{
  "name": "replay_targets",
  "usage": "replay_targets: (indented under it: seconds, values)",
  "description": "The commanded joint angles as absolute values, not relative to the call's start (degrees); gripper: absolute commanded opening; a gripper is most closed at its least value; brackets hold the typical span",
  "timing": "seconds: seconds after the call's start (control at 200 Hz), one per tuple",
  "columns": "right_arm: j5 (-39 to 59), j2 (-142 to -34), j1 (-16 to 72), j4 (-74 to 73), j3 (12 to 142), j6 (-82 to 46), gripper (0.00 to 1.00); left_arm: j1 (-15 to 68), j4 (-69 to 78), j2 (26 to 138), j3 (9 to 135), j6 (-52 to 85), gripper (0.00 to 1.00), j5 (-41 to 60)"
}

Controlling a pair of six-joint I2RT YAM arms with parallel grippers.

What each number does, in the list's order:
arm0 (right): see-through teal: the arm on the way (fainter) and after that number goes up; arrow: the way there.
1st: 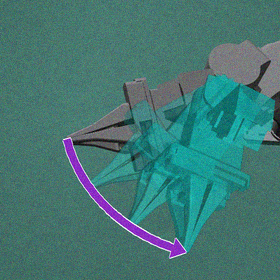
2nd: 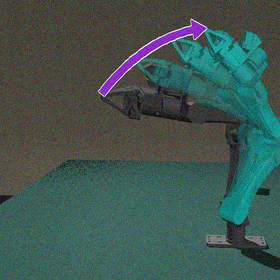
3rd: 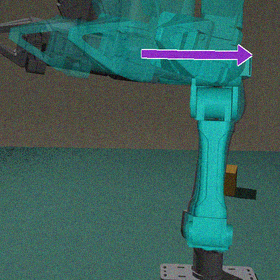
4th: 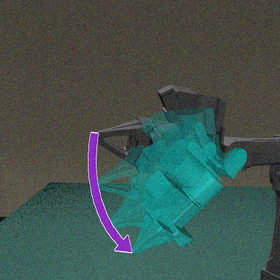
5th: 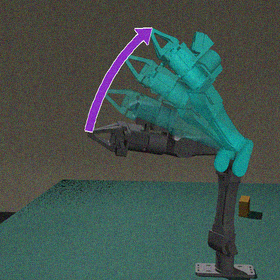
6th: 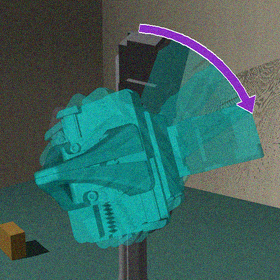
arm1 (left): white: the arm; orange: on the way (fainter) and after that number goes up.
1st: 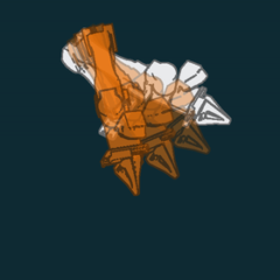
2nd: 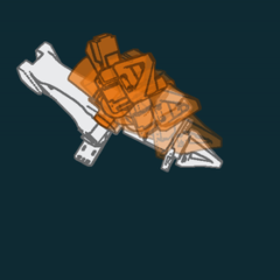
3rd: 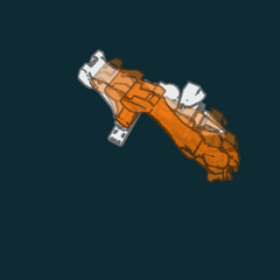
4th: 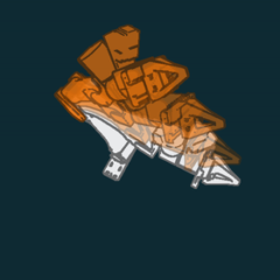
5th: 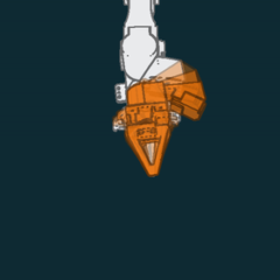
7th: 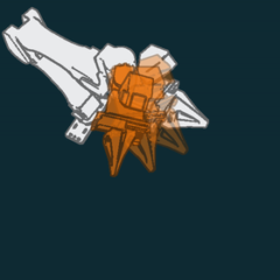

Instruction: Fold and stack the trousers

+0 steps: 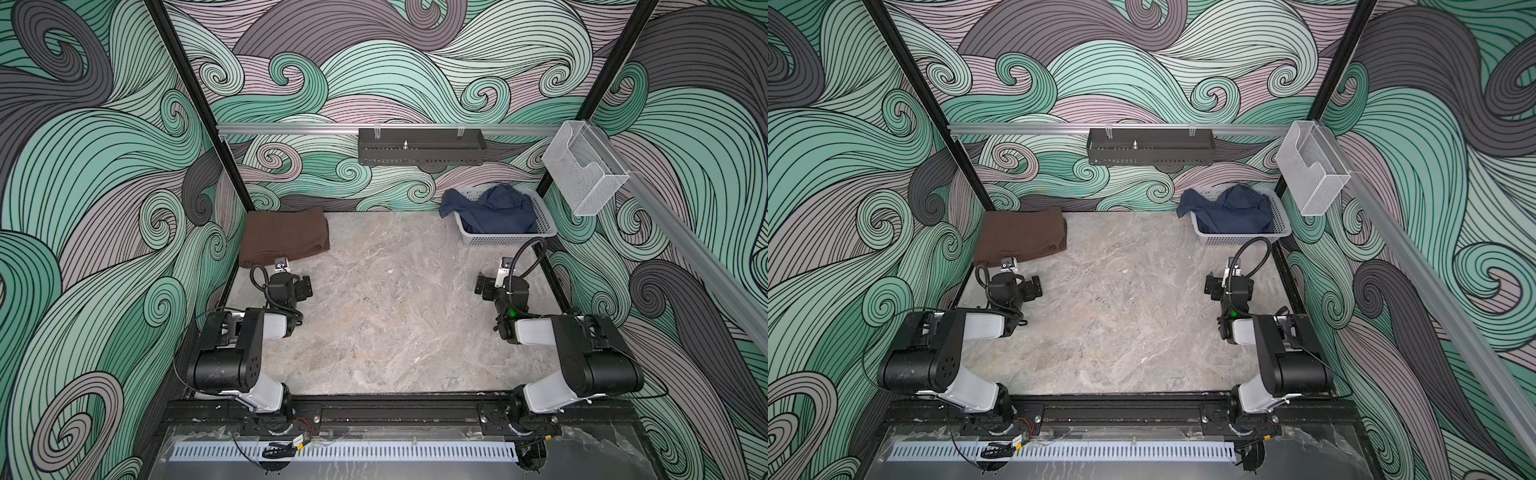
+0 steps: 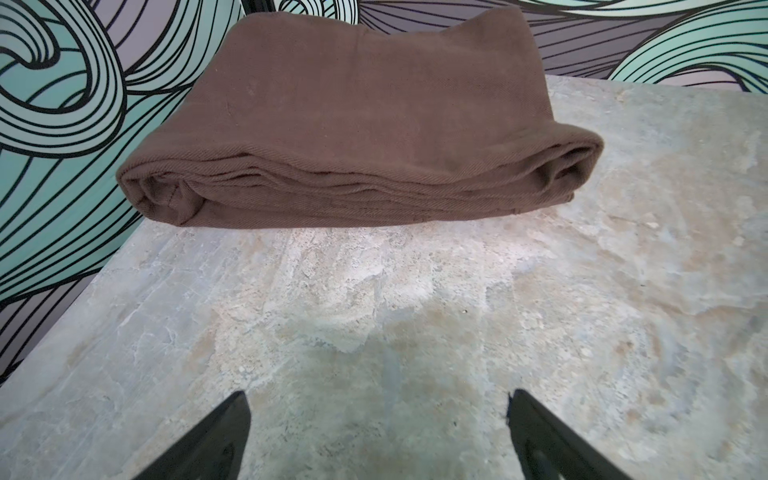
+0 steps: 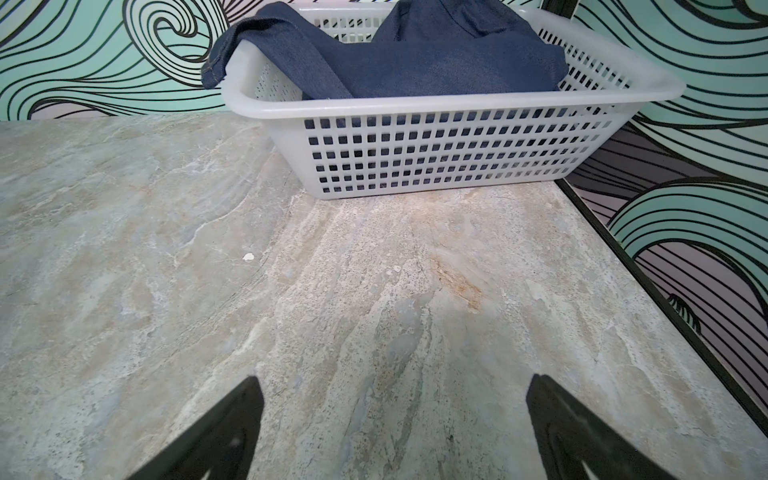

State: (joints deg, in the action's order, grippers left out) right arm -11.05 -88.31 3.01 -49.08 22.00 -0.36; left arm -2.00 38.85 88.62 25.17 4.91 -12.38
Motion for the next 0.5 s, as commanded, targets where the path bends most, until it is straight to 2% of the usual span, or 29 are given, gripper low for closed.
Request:
replay_targets:
  seconds: [0.0, 0.495]
  values:
    - [-11.7, -88.2, 3.3, -49.9, 22.5, 0.3, 0.99, -2.0, 38.4, 87.4, 26.7, 4.5, 0.99, -12.2]
    - [-11.6, -88.3, 3.3, -49.8, 22.5, 0.2, 0.99, -2.0, 38.5, 87.2, 26.5, 4.5, 0.98, -12.2]
